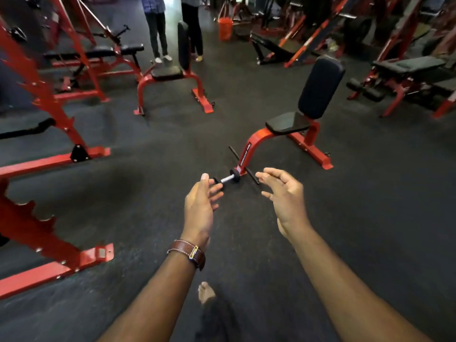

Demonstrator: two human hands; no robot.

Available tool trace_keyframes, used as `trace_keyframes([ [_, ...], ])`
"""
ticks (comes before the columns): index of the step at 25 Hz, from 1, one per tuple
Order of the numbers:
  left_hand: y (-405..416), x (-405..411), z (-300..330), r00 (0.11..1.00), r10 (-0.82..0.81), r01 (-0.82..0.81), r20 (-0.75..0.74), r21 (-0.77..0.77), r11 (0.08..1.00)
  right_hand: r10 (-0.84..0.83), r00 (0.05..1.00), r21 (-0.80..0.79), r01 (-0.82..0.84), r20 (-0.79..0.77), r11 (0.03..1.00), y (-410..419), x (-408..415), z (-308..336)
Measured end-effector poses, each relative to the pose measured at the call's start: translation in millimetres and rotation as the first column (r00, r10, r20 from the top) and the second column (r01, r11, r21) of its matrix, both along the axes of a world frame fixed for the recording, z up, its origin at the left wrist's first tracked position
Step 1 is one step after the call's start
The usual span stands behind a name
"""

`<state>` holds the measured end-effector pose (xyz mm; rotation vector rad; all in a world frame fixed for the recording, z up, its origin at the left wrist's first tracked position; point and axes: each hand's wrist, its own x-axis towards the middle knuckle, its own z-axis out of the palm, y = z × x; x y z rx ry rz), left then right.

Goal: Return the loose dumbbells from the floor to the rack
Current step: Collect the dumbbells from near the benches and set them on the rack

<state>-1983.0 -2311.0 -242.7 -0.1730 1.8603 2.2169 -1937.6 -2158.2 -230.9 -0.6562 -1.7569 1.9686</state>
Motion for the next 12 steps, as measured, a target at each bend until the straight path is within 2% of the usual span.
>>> trace_keyframes([
  [3,49,-103,-38,0.998,-0.014,0.014,0.053,0.001,1.000,0.026,0.998,0.002,-0.026,0.055,1.000,45,-122,-41],
  [7,111,-252,-71,0.985,0.004,0.009,0.172,-0.079,0.997,0.083,0.972,-0.005,-0.084,0.222,0.996,110,-283,-89],
  [12,188,-412,-132,0.947,0.067,-0.027,0.314,-0.129,0.991,0.189,0.913,0.066,-0.227,0.362,0.972,192,-461,-163],
])
